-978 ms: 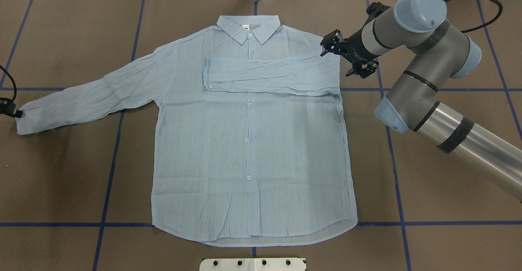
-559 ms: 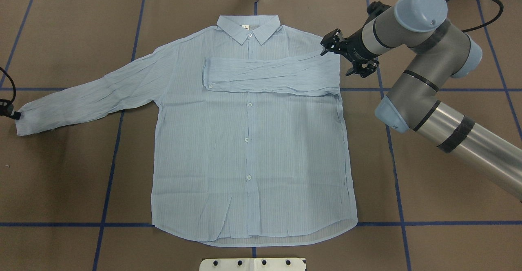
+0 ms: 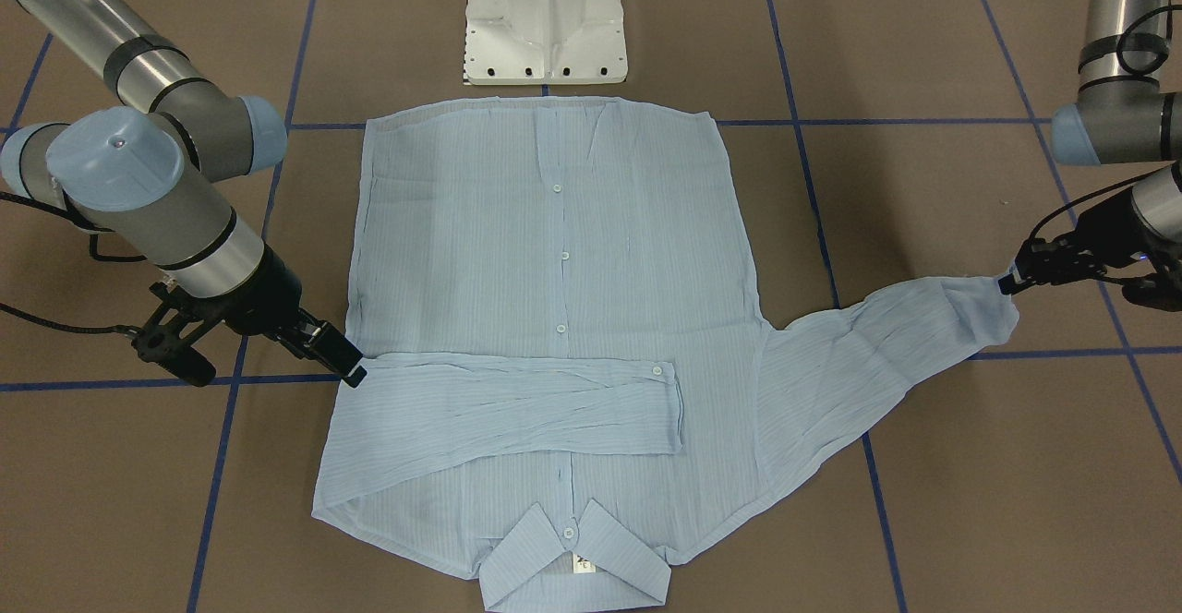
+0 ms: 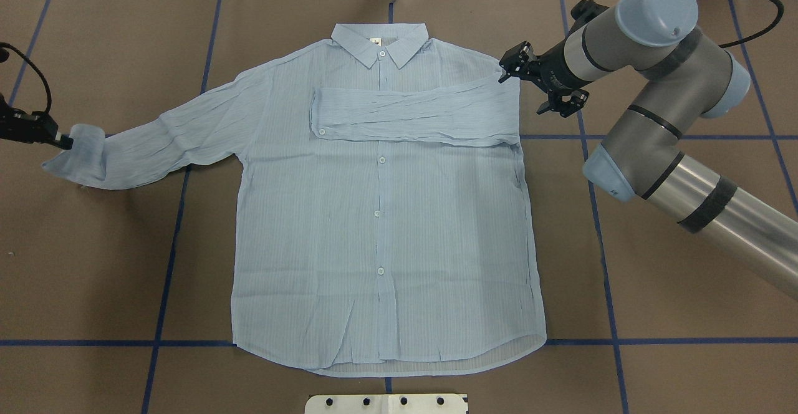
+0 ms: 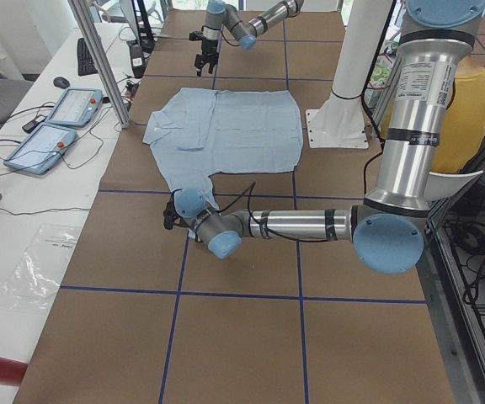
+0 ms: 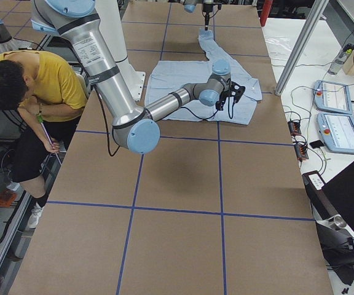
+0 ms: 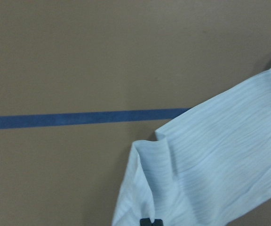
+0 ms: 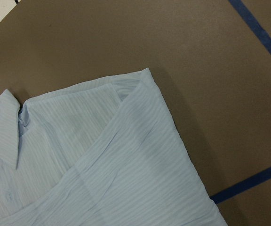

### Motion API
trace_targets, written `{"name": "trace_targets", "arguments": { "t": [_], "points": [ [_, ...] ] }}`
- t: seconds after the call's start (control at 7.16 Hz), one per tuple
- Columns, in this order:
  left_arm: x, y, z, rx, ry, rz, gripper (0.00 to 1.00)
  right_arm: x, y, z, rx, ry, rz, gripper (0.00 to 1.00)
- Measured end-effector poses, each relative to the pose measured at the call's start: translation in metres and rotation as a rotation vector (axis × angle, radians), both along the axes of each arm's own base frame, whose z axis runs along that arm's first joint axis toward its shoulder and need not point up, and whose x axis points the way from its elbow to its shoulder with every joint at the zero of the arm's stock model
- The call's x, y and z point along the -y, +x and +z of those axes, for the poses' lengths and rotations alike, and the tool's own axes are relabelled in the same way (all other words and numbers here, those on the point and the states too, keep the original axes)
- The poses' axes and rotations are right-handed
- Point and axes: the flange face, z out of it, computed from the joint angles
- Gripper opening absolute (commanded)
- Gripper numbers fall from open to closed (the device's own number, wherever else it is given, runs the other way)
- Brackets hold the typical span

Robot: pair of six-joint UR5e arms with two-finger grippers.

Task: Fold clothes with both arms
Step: 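Reach the left gripper to the cuff of the other sleeve and grasp, then fold the sleeve with the left gripper across the shirt while the right gripper moves down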

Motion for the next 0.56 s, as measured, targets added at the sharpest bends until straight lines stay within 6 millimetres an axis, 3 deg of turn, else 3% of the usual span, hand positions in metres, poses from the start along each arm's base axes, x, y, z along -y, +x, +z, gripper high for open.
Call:
{"name": "trace_targets", "arguments": {
  "t": [0.14,0.28,0.56],
  "points": [
    [0.004,0.007,-0.048,-0.039,0.040,-0.013,0.00,-0.003,0.003,0.008,-0.009,0.002,-0.004,1.00],
    [0.009,0.029,-0.099,-0.084,0.035,-0.020,0.00,-0.004,0.006,0.016,-0.017,0.001,-0.006,1.00],
    [0.016,0.122,-0.199,-0.155,-0.071,-0.061,0.00,-0.007,0.013,0.037,-0.045,0.004,-0.015,1.00]
  ]
}}
